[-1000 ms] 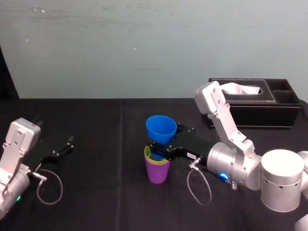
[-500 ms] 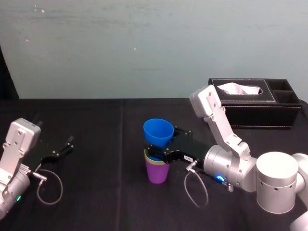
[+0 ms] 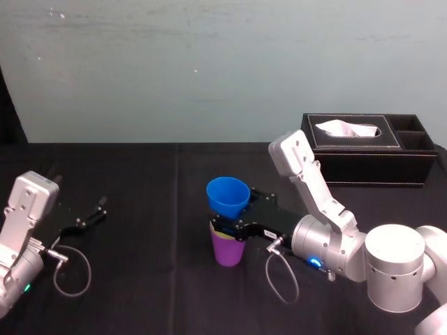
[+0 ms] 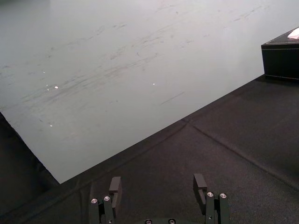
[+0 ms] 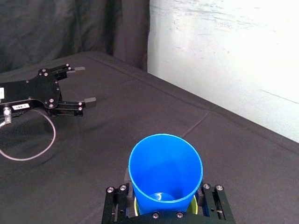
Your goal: Stack the three plastic cups sequentially using one hand.
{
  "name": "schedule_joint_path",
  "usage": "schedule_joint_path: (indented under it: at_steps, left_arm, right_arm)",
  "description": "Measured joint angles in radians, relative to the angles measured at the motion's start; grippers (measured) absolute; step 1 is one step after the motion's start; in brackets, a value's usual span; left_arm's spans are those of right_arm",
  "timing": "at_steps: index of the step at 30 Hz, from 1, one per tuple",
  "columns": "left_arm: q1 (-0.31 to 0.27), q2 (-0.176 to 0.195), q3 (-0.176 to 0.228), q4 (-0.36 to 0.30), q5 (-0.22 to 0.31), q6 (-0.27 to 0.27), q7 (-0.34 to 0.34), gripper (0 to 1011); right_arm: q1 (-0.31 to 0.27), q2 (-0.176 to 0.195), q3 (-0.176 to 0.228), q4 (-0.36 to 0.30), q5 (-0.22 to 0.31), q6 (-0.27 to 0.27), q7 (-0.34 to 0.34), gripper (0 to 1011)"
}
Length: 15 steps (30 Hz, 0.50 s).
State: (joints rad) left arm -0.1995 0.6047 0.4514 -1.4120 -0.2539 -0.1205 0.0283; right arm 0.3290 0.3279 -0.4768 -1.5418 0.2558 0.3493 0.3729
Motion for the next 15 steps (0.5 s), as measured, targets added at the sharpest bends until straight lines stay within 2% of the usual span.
schedule_joint_path:
  at_steps: [15]
  left_arm:
    - [0.0,0.0,0.0,0.0,0.0,0.0,0.0,1000]
  right_arm:
    - [-0.006,-0.009,0.0,0.016,-0.013,-0.015,-0.005,724]
